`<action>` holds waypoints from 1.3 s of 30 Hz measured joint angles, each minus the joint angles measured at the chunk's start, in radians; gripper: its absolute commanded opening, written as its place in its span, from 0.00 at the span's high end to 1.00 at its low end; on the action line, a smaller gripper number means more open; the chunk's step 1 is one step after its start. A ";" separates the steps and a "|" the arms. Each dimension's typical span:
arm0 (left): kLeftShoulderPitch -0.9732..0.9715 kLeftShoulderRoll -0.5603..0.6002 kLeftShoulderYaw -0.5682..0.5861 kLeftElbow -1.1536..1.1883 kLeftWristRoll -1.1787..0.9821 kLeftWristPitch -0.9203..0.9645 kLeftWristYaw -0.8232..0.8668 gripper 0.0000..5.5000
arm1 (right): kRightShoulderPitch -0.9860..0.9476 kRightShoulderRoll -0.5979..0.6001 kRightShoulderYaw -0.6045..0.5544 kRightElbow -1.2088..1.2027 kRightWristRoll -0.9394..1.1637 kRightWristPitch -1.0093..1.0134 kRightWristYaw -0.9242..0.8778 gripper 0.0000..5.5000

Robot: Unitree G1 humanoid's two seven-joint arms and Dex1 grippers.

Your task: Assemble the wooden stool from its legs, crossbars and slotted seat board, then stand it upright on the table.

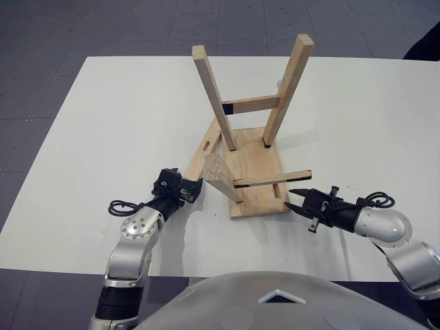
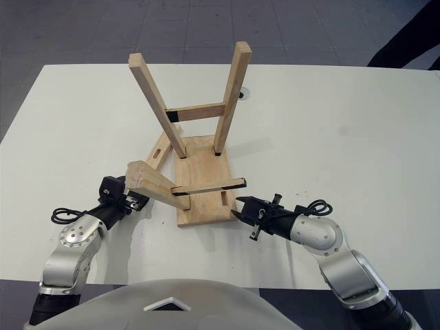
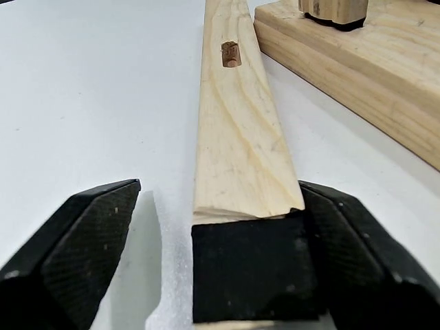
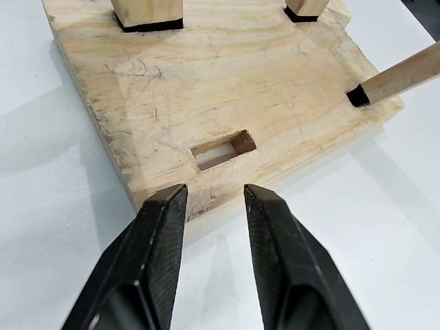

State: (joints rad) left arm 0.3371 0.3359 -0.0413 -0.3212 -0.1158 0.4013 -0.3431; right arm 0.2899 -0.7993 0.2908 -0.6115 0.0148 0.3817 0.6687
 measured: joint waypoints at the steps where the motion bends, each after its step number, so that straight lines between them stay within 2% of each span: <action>1: -0.003 -0.001 0.000 0.003 -0.001 0.000 -0.002 0.38 | 0.000 0.000 0.000 0.000 0.000 0.000 0.000 0.72; 11: -0.037 0.007 -0.025 0.051 0.023 -0.019 0.007 0.62 | 0.012 0.001 -0.009 -0.005 0.010 0.002 -0.002 0.72; 18: -0.050 0.006 -0.014 0.070 0.012 -0.023 0.008 0.62 | 0.108 0.001 -0.102 -0.091 0.061 0.086 -0.010 0.72; 21: -0.058 -0.002 0.019 0.073 -0.003 -0.024 0.011 0.62 | 0.161 0.000 -0.162 -0.115 0.072 0.119 -0.010 0.72; 24: -0.057 -0.015 0.112 0.083 -0.036 -0.058 0.031 0.62 | 0.196 -0.002 -0.196 -0.158 0.093 0.134 -0.002 0.72; 32: -0.061 0.006 0.301 0.040 -0.066 -0.093 0.082 0.62 | 0.204 0.001 -0.159 -0.213 0.135 0.170 0.028 0.72; 39: -0.153 -0.045 0.393 -0.033 -0.163 -0.274 0.106 0.62 | 0.196 0.007 -0.076 -0.248 0.211 0.227 0.061 0.72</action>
State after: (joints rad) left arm 0.1845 0.2908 0.3513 -0.3544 -0.2788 0.1277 -0.2367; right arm 0.4856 -0.7920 0.2147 -0.8595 0.2253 0.6090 0.7302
